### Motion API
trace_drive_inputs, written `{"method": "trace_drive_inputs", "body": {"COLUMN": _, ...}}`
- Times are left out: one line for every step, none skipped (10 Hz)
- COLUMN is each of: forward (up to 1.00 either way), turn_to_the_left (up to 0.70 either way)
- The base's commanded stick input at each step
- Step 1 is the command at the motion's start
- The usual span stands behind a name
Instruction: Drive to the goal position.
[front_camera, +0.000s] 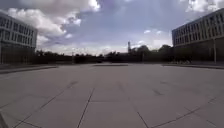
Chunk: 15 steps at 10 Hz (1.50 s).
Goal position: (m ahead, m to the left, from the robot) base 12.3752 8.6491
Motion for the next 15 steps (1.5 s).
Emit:
{"method": "trace_drive_inputs", "body": {"forward": 0.06, "turn_to_the_left": 0.00}}
{"method": "trace_drive_inputs", "body": {"forward": 0.06, "turn_to_the_left": 0.00}}
{"method": "trace_drive_inputs", "body": {"forward": 0.06, "turn_to_the_left": 0.00}}
{"method": "trace_drive_inputs", "body": {"forward": 0.06, "turn_to_the_left": 0.00}}
{"method": "trace_drive_inputs", "body": {"forward": 0.06, "turn_to_the_left": 0.00}}
{"method": "trace_drive_inputs", "body": {"forward": 0.06, "turn_to_the_left": 0.00}}
{"method": "trace_drive_inputs", "body": {"forward": 0.06, "turn_to_the_left": 0.00}}
{"method": "trace_drive_inputs", "body": {"forward": 0.06, "turn_to_the_left": 0.00}}
{"method": "trace_drive_inputs", "body": {"forward": 0.07, "turn_to_the_left": 0.00}}
{"method": "trace_drive_inputs", "body": {"forward": 0.06, "turn_to_the_left": 0.00}}
{"method": "trace_drive_inputs", "body": {"forward": 0.06, "turn_to_the_left": 0.00}}
{"method": "trace_drive_inputs", "body": {"forward": 0.06, "turn_to_the_left": 0.00}}
{"method": "trace_drive_inputs", "body": {"forward": 0.07, "turn_to_the_left": 0.00}}
{"method": "trace_drive_inputs", "body": {"forward": 0.06, "turn_to_the_left": 0.00}}
{"method": "trace_drive_inputs", "body": {"forward": 0.06, "turn_to_the_left": 0.00}}
